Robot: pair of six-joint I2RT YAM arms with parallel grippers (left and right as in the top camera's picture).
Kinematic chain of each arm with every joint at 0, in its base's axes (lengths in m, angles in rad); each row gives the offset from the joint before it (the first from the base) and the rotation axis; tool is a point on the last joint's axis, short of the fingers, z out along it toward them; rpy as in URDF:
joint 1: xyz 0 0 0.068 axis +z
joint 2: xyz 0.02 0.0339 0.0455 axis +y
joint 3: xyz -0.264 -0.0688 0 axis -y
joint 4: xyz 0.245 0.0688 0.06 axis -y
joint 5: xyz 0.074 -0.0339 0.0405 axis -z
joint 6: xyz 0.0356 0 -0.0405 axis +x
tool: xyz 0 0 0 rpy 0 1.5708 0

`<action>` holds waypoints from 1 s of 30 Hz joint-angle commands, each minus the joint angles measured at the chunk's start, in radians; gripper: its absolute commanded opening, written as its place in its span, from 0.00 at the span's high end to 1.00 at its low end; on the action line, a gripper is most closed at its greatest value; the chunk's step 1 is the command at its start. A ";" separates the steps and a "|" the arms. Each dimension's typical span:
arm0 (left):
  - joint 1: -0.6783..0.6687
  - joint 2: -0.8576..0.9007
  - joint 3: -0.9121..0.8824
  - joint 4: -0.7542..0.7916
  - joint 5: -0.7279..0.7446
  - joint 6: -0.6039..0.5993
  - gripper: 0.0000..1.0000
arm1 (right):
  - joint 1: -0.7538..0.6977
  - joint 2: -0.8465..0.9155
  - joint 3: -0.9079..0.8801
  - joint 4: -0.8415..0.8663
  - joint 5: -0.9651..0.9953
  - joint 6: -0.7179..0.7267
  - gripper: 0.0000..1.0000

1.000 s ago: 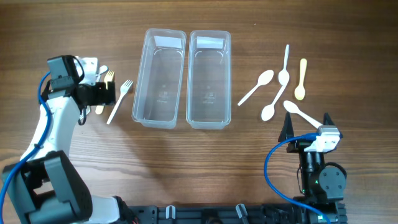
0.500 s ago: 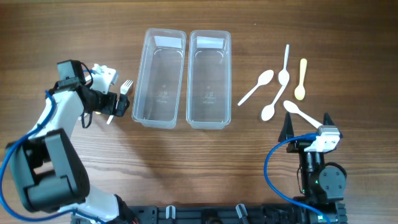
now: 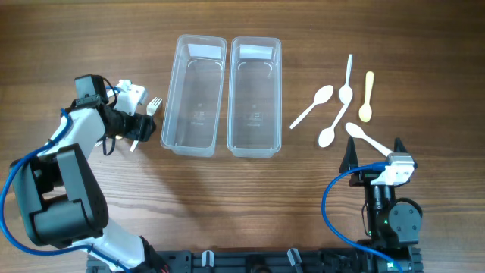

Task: Pack container
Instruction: 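Move the left gripper to the white forks and grasp them, then carry the white fork into the left container and release it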

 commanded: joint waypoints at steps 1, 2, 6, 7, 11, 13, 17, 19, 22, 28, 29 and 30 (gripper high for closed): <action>-0.005 0.013 0.010 0.004 0.027 0.012 0.21 | -0.004 -0.008 -0.001 0.005 -0.016 -0.010 0.00; -0.005 0.013 0.010 0.004 0.027 0.012 0.20 | -0.004 -0.008 -0.001 0.006 -0.016 -0.010 0.00; -0.005 0.013 0.010 0.029 0.027 0.012 0.21 | -0.004 -0.008 -0.001 0.006 -0.016 -0.011 0.00; -0.005 0.013 0.010 0.038 0.027 0.012 0.20 | -0.004 -0.008 -0.001 0.006 -0.016 -0.010 0.00; -0.005 0.013 0.010 0.058 0.028 0.012 0.18 | -0.004 -0.008 -0.001 0.005 -0.016 -0.010 0.00; -0.005 0.020 0.010 0.067 0.044 0.012 0.17 | -0.004 -0.008 -0.001 0.006 -0.016 -0.010 0.00; -0.034 0.066 0.010 0.072 0.045 0.012 0.18 | -0.004 -0.008 -0.001 0.006 -0.016 -0.010 0.00; -0.061 0.093 0.010 0.088 0.041 0.012 0.24 | -0.004 -0.008 -0.001 0.005 -0.016 -0.011 0.00; -0.064 0.097 0.010 0.097 0.010 0.011 0.76 | -0.004 -0.008 -0.001 0.006 -0.016 -0.010 0.00; -0.064 0.097 0.010 0.094 -0.103 0.011 0.96 | -0.004 -0.008 -0.001 0.006 -0.016 -0.010 0.00; -0.064 0.095 0.010 0.099 -0.118 0.011 0.96 | -0.004 -0.008 -0.001 0.006 -0.016 -0.010 0.00; -0.064 0.087 0.014 0.105 -0.157 0.010 0.96 | -0.004 -0.008 -0.001 0.006 -0.016 -0.010 0.00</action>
